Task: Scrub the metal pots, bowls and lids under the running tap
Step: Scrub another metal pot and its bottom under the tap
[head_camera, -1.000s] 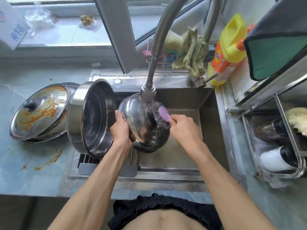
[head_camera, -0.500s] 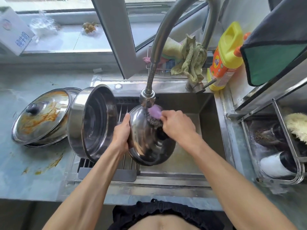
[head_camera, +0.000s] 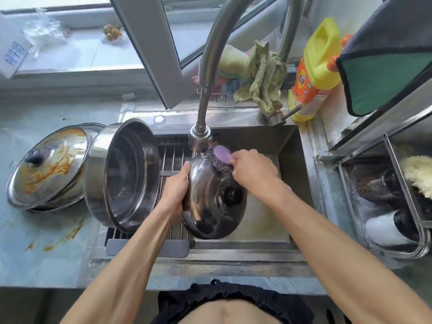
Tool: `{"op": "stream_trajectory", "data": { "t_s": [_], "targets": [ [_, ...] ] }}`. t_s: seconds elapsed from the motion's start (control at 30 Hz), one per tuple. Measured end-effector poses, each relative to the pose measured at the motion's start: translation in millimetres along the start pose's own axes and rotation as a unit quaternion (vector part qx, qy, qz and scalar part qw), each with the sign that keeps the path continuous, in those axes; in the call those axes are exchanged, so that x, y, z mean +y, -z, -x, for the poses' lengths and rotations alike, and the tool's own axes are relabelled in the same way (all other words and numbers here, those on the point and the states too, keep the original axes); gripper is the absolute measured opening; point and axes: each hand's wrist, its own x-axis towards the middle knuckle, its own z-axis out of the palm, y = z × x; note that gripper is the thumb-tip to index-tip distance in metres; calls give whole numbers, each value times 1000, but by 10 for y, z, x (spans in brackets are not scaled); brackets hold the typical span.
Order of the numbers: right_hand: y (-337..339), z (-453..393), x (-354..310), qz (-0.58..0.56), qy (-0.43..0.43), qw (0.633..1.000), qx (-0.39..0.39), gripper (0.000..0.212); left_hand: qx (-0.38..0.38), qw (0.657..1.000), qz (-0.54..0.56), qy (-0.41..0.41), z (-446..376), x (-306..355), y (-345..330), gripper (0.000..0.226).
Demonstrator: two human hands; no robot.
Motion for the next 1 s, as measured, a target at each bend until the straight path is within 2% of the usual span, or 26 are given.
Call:
{"op": "stream_trajectory", "data": {
  "t_s": [0.13, 0.27, 0.43, 0.5, 0.6, 0.73, 0.83, 0.87, 1.0],
  "targets": [
    [0, 148, -162, 32, 89, 995, -43, 23, 6, 998, -53, -24, -8, 13, 4, 56],
    [152, -134, 113, 23, -8, 999, -39, 18, 10, 997, -74, -35, 54, 0, 12, 51],
    [173, 39, -78, 24, 66, 995, -65, 22, 2, 996, -88, -29, 44, -14, 14, 60],
    [247, -83, 53, -13, 14, 996, -89, 23, -5, 996, -84, -24, 70, -17, 36, 60],
    [241, -300, 372, -99, -58, 984, -135, 48, -18, 999, -35, -15, 42, -28, 143, 53],
    [-115, -383, 699, -182, -55, 973, -129, 62, -22, 998, 64, 7, 9, -11, 273, 37],
    [-300, -281, 839, -245, -78, 960, -115, 90, -11, 994, 108, 13, 8, 7, 293, 36],
    [-339, -246, 862, -258, -84, 956, -110, 89, -6, 992, 124, 17, -12, 7, 310, 37],
    [-499, -69, 950, -290, -98, 949, -79, 62, -4, 983, 180, 45, -30, 2, 274, 45]
  ]
}}
